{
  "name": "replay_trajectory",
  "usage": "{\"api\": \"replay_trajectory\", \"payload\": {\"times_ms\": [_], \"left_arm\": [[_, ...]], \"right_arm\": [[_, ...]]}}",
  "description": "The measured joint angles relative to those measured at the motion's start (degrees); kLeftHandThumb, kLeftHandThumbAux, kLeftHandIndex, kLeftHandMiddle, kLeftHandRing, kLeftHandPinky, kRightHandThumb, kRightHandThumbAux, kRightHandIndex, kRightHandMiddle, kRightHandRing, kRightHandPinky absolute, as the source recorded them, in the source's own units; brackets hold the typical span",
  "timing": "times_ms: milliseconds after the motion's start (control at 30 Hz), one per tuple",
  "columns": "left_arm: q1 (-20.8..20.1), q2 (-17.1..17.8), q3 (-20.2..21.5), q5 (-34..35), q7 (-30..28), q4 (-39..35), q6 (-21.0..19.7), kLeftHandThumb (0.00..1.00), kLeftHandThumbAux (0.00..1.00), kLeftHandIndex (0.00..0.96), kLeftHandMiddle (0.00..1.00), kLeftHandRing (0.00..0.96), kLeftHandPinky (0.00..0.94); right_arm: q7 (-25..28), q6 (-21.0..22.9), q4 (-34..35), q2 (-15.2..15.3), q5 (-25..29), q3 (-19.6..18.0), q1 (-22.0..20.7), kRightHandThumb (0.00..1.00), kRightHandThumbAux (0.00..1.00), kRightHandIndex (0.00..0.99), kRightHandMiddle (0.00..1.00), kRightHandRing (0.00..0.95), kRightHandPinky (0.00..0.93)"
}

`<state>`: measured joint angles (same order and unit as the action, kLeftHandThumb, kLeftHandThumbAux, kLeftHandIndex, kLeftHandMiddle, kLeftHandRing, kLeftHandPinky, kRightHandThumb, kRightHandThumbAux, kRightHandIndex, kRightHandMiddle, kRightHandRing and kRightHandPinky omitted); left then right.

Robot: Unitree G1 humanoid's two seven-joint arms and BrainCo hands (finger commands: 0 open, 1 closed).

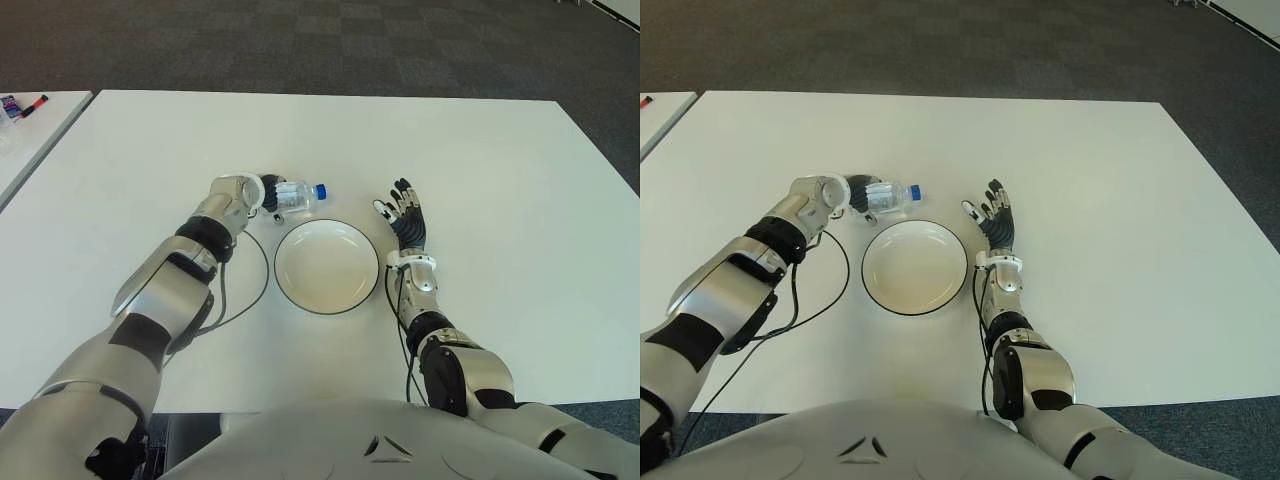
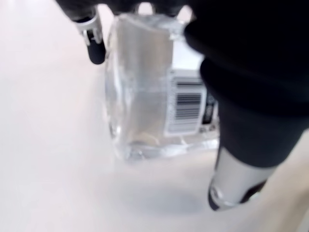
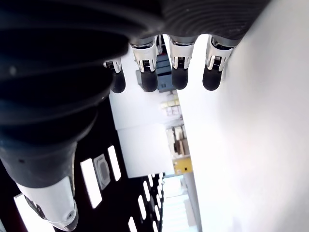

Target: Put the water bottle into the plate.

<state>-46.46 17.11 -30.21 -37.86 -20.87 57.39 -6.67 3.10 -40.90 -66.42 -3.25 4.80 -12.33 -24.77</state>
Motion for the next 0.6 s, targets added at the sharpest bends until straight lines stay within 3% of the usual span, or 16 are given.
{"api": "replay_trajectory", "payload": {"times_ms": [233,600], "left_arm": [[-0.85,-0.98,-0.69,-0.47,3.28,4.01,1.97,0.000,0.863,0.000,0.000,0.000,0.077],[-3.04,-1.92,-5.04,-3.27,7.76,11.05,7.11,0.000,0.881,0.000,0.000,0.000,0.061]], "right_arm": [[-0.03,0.00,0.00,0.05,-0.02,0.00,0.03,0.048,0.750,0.074,0.062,0.049,0.091],[-0.06,0.01,0.00,-0.02,-0.02,0.02,0.16,0.042,0.745,0.075,0.063,0.049,0.089]]}}
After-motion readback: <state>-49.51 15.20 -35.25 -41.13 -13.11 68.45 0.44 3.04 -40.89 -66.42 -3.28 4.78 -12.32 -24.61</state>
